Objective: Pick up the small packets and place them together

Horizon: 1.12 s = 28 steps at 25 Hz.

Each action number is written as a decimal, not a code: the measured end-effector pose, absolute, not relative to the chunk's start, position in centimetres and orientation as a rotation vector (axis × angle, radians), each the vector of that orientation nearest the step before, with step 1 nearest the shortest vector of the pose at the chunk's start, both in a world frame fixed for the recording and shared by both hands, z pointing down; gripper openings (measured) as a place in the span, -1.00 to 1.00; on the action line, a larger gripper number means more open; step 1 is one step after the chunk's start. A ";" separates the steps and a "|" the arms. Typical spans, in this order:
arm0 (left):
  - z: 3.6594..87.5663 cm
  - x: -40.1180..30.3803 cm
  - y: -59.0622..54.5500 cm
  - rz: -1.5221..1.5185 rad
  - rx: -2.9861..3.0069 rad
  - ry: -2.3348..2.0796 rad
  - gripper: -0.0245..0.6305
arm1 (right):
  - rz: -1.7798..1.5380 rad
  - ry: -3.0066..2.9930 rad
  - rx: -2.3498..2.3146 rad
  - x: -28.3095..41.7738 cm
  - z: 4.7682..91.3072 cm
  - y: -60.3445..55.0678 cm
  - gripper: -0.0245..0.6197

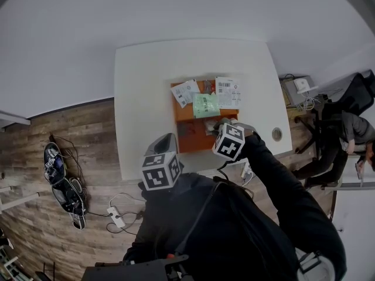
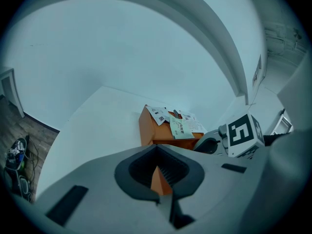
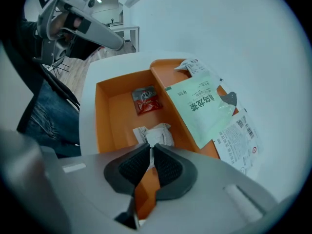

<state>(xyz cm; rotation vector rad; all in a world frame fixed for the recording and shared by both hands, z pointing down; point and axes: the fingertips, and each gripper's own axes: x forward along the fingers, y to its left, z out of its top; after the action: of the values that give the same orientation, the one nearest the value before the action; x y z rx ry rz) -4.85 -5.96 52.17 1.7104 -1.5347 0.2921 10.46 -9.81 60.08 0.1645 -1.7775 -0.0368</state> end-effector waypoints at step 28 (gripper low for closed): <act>51.8 -5.1 -6.2 0.297 1.720 -1.538 -0.93 | -0.243 -1.766 0.373 11.3 52.4 -21.0 -0.83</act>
<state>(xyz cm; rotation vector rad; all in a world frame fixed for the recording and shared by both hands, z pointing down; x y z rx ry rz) -5.11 -6.23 51.79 1.7196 -1.5382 0.2973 11.33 -20.96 52.42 0.3734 -1.7659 -0.2432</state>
